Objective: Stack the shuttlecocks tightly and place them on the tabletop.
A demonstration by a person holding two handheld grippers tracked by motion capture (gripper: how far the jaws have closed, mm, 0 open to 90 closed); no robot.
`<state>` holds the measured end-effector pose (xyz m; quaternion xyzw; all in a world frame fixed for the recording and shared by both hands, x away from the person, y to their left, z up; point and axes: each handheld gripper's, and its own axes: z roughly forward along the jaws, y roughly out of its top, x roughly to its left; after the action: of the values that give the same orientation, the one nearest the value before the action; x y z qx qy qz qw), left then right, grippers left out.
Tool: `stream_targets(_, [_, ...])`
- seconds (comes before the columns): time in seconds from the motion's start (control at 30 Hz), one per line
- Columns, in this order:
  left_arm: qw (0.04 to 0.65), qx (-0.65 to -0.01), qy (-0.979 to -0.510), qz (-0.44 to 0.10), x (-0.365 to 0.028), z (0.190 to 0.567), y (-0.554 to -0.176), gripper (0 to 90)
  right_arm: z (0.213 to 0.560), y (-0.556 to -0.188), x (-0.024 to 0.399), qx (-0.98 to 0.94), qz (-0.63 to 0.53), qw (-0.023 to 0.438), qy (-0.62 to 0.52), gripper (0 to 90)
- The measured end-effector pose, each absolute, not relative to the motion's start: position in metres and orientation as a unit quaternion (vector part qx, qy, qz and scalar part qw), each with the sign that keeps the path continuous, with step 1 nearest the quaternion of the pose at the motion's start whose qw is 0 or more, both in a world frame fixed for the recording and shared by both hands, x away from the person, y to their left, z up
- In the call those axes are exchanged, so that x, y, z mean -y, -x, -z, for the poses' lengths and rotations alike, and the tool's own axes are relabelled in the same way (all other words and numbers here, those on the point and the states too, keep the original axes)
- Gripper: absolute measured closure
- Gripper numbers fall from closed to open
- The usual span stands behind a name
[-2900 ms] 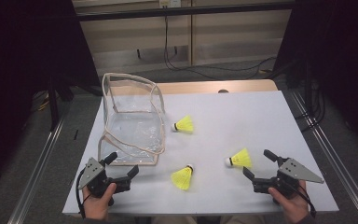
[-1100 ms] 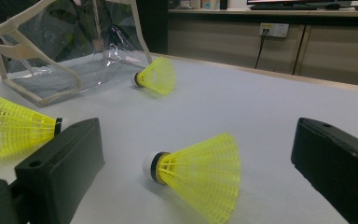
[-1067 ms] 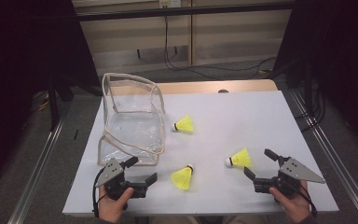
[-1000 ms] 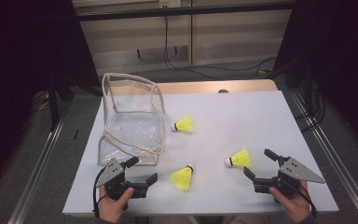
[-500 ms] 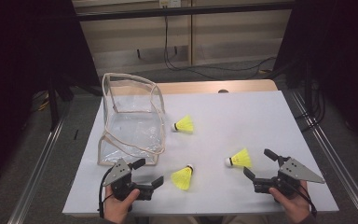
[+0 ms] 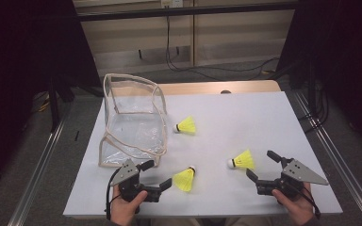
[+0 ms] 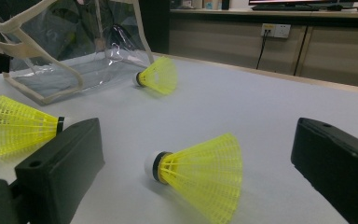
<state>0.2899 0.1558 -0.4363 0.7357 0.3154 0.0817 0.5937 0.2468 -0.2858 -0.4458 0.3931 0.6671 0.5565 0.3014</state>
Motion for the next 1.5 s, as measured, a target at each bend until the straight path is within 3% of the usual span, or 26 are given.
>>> stream_targets(1.5, [0.576, -0.288, -0.763, -0.054, -0.096, 0.419, -0.292, 2.0, 0.446, -0.245, 0.287, -0.668, -0.554, 0.302, -0.394, 1.8])
